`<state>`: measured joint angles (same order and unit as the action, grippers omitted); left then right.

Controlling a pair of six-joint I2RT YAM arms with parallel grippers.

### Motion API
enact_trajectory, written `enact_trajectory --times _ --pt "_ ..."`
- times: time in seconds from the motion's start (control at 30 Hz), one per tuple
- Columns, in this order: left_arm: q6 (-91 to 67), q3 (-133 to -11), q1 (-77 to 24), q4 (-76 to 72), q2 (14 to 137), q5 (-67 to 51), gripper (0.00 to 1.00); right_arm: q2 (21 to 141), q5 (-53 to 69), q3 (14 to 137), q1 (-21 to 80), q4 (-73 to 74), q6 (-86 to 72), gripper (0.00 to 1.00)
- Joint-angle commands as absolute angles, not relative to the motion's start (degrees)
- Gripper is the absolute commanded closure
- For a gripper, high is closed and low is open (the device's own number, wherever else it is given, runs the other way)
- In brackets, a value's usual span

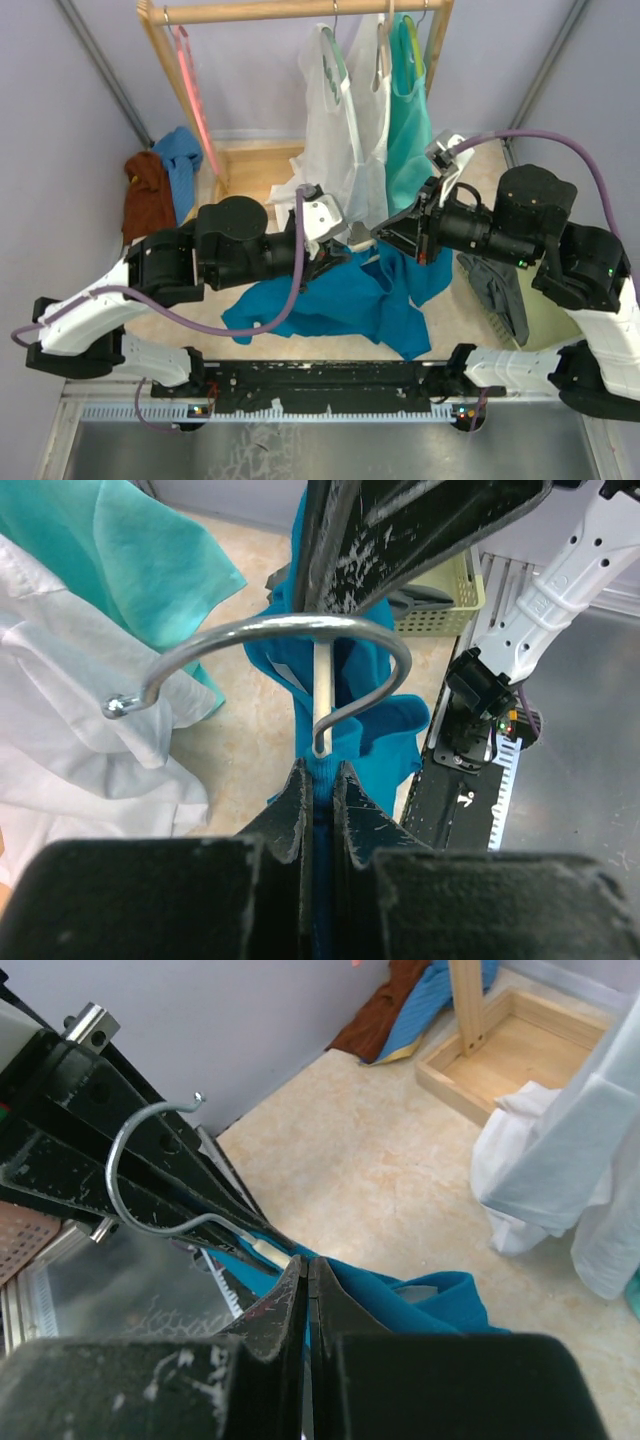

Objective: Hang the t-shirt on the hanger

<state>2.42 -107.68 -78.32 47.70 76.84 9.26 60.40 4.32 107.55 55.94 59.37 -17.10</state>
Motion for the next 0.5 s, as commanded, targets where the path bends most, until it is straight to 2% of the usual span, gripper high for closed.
enact_trajectory --times 0.0,0.13,0.2,0.3,0.4,0.47 --pt "2.5 -103.42 -78.31 37.81 71.83 10.85 1.0 61.09 11.32 104.58 55.81 52.87 -17.31 1.0" --pt "2.11 -100.89 -78.31 36.19 69.45 11.19 1.0 62.0 8.65 103.64 55.82 54.36 -17.1 1.0" --pt "1.98 -100.46 -78.29 36.13 68.9 11.37 1.0 62.09 7.07 104.16 55.81 55.58 -16.96 0.81" --pt "1.77 -99.77 -78.3 36.11 68.01 11.73 1.0 61.66 6.27 105.39 55.82 56.51 -16.83 0.64" --pt "1.52 -99.06 -78.3 36.37 66.81 12.95 1.0 61.56 5.67 107.18 55.81 57.99 -16.56 0.54" --pt "1.34 -98.82 -78.31 37.01 66.26 13.66 1.0 61.57 5.34 108.5 55.81 59.11 -16.25 0.5"
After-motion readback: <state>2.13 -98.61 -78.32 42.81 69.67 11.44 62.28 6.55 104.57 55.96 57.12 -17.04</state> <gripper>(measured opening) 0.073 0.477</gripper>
